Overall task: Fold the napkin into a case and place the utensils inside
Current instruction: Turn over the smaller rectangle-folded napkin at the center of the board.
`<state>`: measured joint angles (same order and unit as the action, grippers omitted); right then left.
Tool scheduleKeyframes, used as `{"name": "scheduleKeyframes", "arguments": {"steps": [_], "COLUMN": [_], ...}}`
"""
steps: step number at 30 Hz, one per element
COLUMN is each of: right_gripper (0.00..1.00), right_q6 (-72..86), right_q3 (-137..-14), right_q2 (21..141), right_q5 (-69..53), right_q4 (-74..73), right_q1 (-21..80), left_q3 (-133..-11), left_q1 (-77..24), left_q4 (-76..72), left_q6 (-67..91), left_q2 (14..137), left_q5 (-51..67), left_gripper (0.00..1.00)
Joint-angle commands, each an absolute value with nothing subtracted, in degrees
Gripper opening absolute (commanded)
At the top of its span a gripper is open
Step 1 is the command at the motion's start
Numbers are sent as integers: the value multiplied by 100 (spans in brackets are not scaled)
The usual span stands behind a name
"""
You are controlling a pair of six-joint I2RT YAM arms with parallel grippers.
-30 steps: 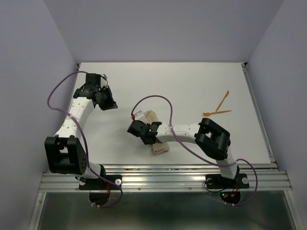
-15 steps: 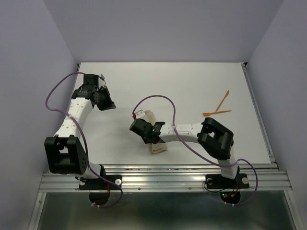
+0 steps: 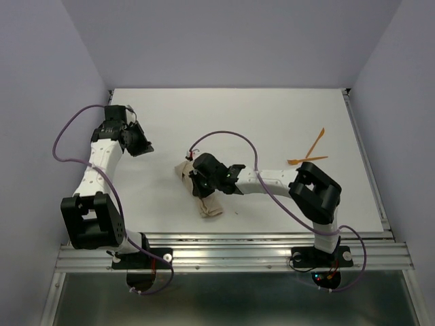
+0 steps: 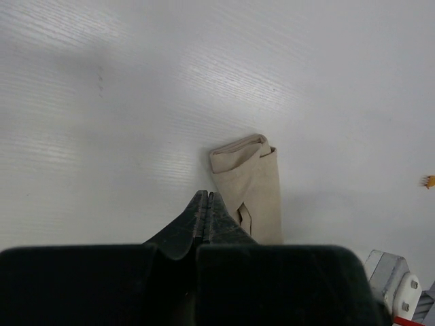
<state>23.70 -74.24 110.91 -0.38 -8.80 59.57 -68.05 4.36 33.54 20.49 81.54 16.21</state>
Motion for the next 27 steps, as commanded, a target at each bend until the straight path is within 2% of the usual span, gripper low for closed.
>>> {"name": "scheduleKeyframes", "arguments": {"steps": [1, 14, 20, 27], "right_gripper": [1, 1, 1, 1], "right_q6": [2338, 3348, 4270, 5114], "right_q3": [-7532, -7155, -6470, -5740], "right_q2": [10740, 10731, 10819, 10977], "right_q5": [-843, -2794, -3716, -4261], "right_q4": [-133, 1449, 2703, 4050], "right_q1": [5871, 5089, 4615, 4228], "left_q3": [-6873, -6864, -6856, -6856], "left_q1": [545, 668, 668, 668], "left_q4": [3278, 3305, 3287, 3269], "left_q6": [2074, 2074, 2083, 2092], "left_q2": [7875, 7884, 7954, 7998], "left_q5": [1688, 1670, 1705, 1767], "left_gripper": [0, 0, 0, 0]}}
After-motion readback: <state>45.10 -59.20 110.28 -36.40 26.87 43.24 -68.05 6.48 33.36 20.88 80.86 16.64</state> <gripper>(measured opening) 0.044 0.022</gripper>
